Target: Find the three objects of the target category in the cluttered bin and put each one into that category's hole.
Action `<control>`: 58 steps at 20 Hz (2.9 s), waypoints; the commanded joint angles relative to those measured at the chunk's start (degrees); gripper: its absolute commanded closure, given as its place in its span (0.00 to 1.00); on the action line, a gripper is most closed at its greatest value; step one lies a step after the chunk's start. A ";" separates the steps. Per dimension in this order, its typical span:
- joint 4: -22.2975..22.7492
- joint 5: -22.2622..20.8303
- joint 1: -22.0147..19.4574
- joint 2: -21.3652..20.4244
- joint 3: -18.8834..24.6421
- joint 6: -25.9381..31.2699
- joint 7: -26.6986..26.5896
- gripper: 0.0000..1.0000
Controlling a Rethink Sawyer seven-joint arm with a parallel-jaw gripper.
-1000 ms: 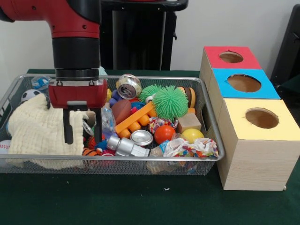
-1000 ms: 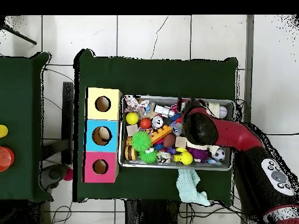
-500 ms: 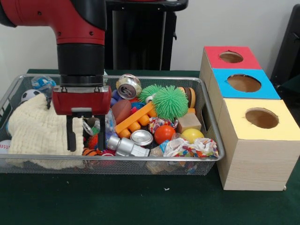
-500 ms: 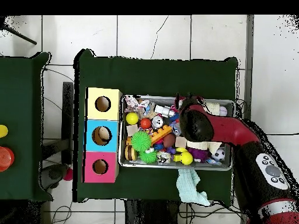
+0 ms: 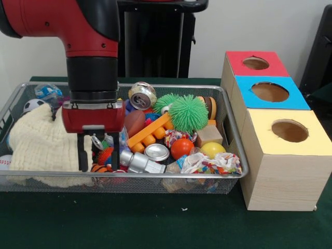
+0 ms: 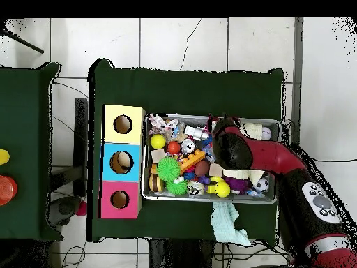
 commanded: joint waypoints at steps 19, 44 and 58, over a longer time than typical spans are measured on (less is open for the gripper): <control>-2.12 1.27 0.84 3.99 -2.39 9.88 2.83 0.00; -2.47 1.46 2.73 6.79 -4.31 10.50 4.37 0.00; -5.56 -1.13 3.03 8.45 -5.34 10.87 1.06 0.00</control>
